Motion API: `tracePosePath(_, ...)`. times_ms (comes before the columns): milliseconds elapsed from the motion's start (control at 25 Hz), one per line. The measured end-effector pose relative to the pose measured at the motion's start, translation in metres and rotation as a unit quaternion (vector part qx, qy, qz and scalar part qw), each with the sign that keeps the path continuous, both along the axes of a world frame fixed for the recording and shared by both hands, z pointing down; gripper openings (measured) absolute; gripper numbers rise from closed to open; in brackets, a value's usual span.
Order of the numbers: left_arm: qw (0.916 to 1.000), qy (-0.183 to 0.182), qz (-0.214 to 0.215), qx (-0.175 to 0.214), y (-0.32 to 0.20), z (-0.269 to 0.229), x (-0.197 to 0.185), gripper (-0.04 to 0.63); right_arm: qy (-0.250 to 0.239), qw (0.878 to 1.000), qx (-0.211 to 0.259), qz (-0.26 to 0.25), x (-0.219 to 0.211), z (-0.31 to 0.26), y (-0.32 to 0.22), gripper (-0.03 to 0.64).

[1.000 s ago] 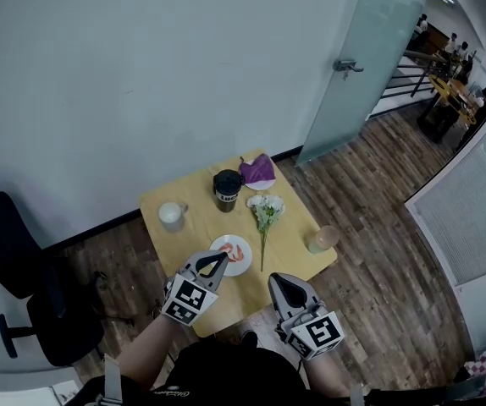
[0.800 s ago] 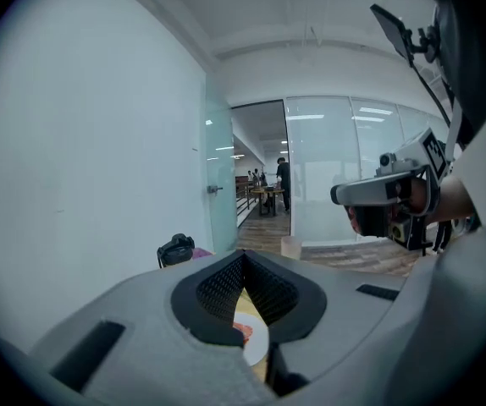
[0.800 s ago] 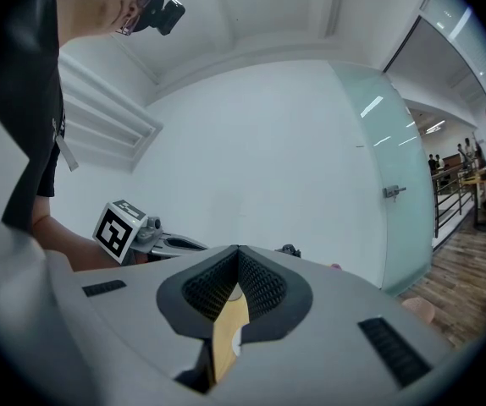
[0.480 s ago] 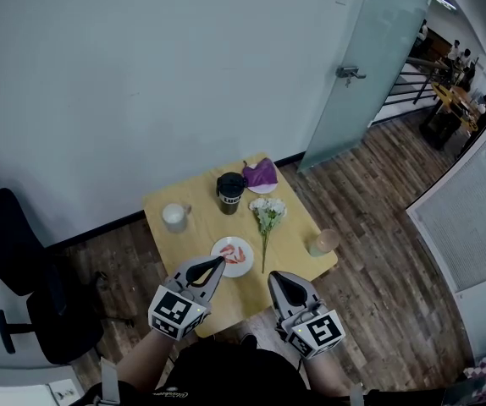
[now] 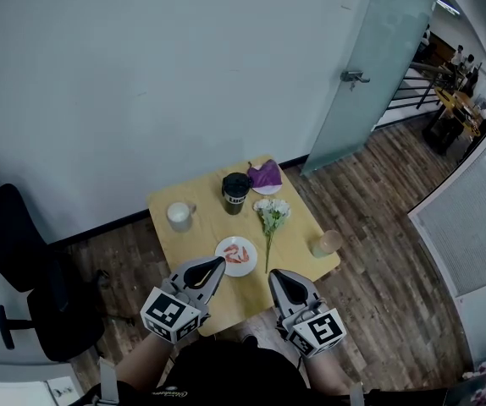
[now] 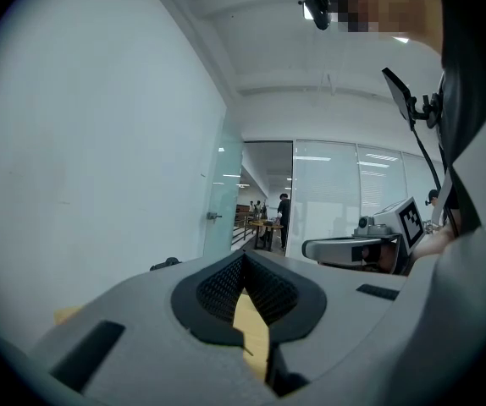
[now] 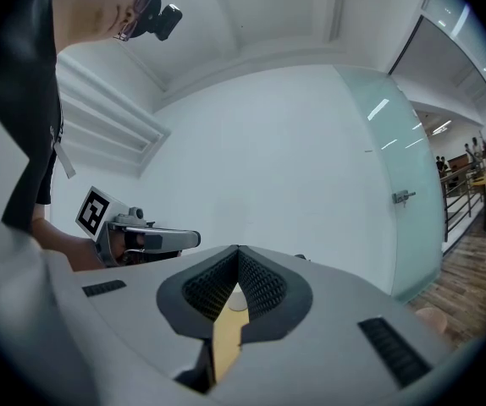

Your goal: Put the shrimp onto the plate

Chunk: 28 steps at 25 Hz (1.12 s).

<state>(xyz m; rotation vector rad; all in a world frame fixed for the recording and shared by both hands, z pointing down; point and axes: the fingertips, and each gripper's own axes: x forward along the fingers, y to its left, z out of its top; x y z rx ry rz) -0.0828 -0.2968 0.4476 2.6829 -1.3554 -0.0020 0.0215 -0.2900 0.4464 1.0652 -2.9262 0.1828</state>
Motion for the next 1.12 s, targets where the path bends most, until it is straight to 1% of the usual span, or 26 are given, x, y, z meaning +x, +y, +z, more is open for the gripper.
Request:
tracePosePath(280, 1.0000, 0.002, 0.005, -0.001, 0.0046, 0.0015, 0.0025, 0.005, -0.004, 1.000, 0.002, -0.002, -0.0028, -0.0001, 0.0018, 0.002)
tracePosePath(680, 1.0000, -0.001, 0.008, 0.002, 0.0061, -0.0009, 0.0022, 0.005, 0.003, 1.000, 0.003, 0.002, -0.0025, -0.0032, 0.0018, 0.000)
tracePosePath(880, 1.0000, -0.002, 0.005, 0.001, 0.0064, 0.0002, 0.0004, 0.005, -0.008, 1.000, 0.007, -0.003, -0.0061, -0.0092, 0.0034, 0.000)
tracePosePath(1000, 1.0000, -0.001, 0.004, -0.001, 0.0075, 0.0019, -0.0002, 0.005, 0.009, 1.000, 0.001, -0.002, -0.0041, -0.0010, 0.0050, 0.000)
tracePosePath(1120, 1.0000, 0.002, 0.005, -0.003, 0.0076, 0.0016, -0.0010, 0.005, 0.008, 1.000, 0.005, -0.006, -0.0061, -0.0025, 0.0056, 0.000)
